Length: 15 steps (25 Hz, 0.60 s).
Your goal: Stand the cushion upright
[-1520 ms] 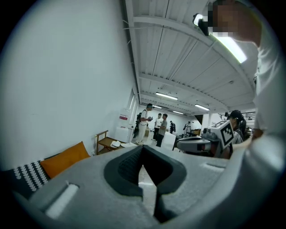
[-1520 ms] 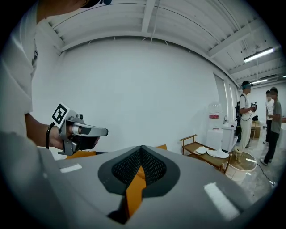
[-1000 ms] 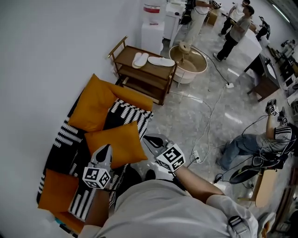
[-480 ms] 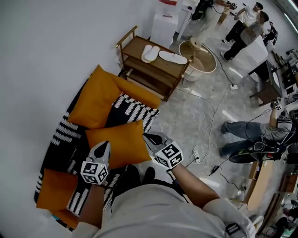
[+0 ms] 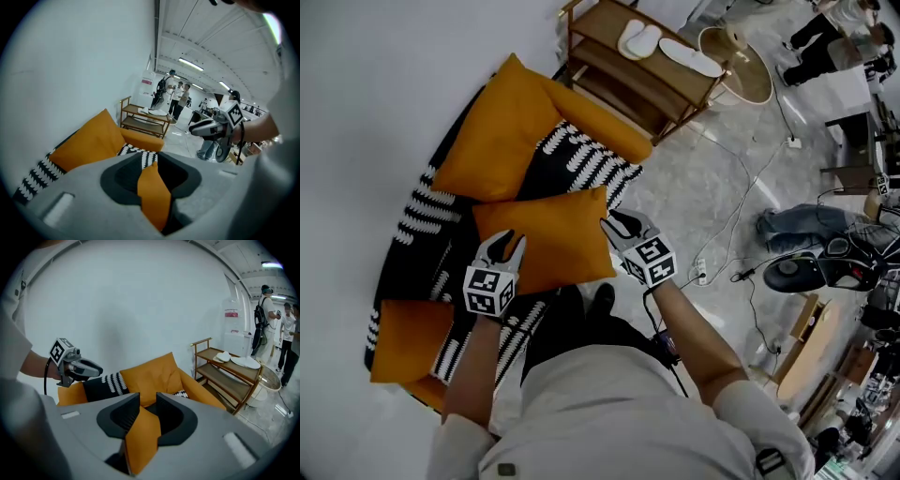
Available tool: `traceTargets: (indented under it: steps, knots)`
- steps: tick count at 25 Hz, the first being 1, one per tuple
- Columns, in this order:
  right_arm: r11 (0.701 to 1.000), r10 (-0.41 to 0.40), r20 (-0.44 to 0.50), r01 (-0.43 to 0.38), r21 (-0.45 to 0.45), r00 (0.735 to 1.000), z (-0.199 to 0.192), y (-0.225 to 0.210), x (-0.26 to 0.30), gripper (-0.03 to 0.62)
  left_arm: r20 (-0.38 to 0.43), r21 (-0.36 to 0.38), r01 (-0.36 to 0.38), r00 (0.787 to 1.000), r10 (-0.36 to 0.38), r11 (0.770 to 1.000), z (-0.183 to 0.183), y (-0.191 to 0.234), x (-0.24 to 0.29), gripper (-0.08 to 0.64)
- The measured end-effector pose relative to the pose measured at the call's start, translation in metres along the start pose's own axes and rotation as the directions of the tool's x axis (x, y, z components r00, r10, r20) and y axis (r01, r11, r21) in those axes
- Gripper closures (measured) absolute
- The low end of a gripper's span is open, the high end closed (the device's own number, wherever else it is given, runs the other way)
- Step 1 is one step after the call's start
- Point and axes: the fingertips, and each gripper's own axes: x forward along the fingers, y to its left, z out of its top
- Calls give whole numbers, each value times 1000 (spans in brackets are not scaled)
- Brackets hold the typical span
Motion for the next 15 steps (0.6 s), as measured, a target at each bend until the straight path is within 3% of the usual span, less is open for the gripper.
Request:
traceTargets:
  steps: [7, 15]
  knots:
    - [1000, -11, -122, 14, 25, 992, -49, -29, 67, 394, -121, -46, -16, 993, 10, 999, -53, 55, 43, 375]
    - [998, 28, -266, -14, 53, 964, -105, -42, 142, 279, -198, -66, -56, 979, 42, 996, -92, 119, 86, 340]
